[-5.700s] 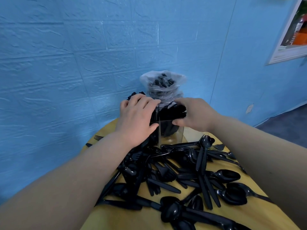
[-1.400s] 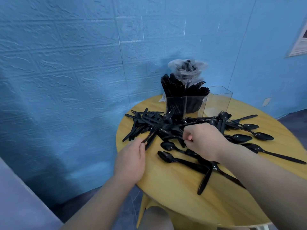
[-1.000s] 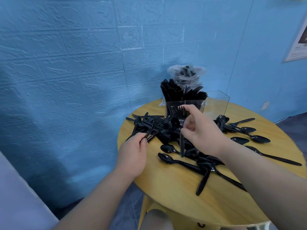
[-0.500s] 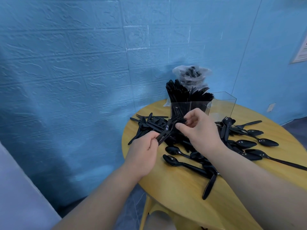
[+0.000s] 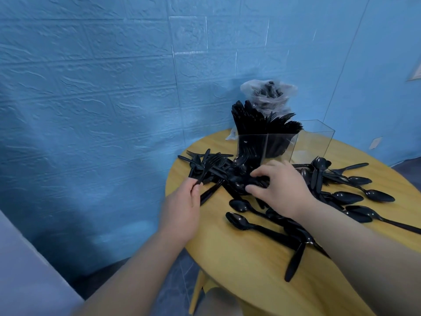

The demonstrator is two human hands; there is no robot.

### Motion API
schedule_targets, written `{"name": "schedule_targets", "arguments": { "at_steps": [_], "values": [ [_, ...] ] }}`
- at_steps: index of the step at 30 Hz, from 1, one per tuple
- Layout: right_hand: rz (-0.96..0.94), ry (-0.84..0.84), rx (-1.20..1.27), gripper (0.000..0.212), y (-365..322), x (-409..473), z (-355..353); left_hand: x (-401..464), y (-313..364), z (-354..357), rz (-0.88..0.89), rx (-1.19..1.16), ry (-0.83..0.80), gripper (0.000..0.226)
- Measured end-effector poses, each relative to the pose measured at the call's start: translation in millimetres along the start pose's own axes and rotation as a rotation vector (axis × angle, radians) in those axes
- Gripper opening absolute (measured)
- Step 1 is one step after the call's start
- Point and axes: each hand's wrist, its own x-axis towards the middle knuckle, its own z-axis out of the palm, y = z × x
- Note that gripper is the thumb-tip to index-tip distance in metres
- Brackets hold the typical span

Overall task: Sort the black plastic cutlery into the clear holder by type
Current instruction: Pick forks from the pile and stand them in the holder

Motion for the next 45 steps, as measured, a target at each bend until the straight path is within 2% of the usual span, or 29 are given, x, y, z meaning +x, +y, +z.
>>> {"name": "schedule_targets", "arguments": {
  "at_steps": [5,7,12,16,20,24,26,30,35,40,45],
  "values": [
    [-0.099,-0.067,-0.132,0.061,-9,11,19,11,0,14,-0.024,-0.037,0.042,0.025],
    [-0.119,-0.076,-0.166,0.063,-11,15,23,13,-3,16,-0.057,-0.051,0.048,0.026],
    [-0.177,-0.013,-0.159,0.032,-3,15,27,9,-6,17,-0.084,-0.048,0.098,0.026],
    [-0.295,0.048,-0.135,0.015,9,6,28,10,-7,17,-0.119,0.025,0.172,0.026],
    [-0.341,0.041,-0.064,0.004,17,-6,24,11,-5,15,-0.148,0.138,0.104,0.019],
    [-0.3,0.145,-0.071,0.002,25,-13,19,13,0,15,-0.117,0.344,-0.056,0.03],
    [-0.256,0.203,-0.055,0.005,30,-17,15,13,3,15,-0.106,0.389,-0.104,0.027],
    [-0.244,0.237,-0.022,0.01,41,-24,6,12,5,13,-0.085,0.373,-0.135,0.018],
    [-0.139,0.232,0.151,0.017,48,-30,1,6,7,10,-0.058,0.295,-0.175,0.018],
    [-0.127,0.241,0.194,0.02,47,-37,-2,3,8,9,-0.083,0.192,-0.145,0.007],
    [-0.042,0.259,0.227,0.019,46,-38,-9,3,8,7,-0.068,0.093,-0.095,0.029]
  ]
}}
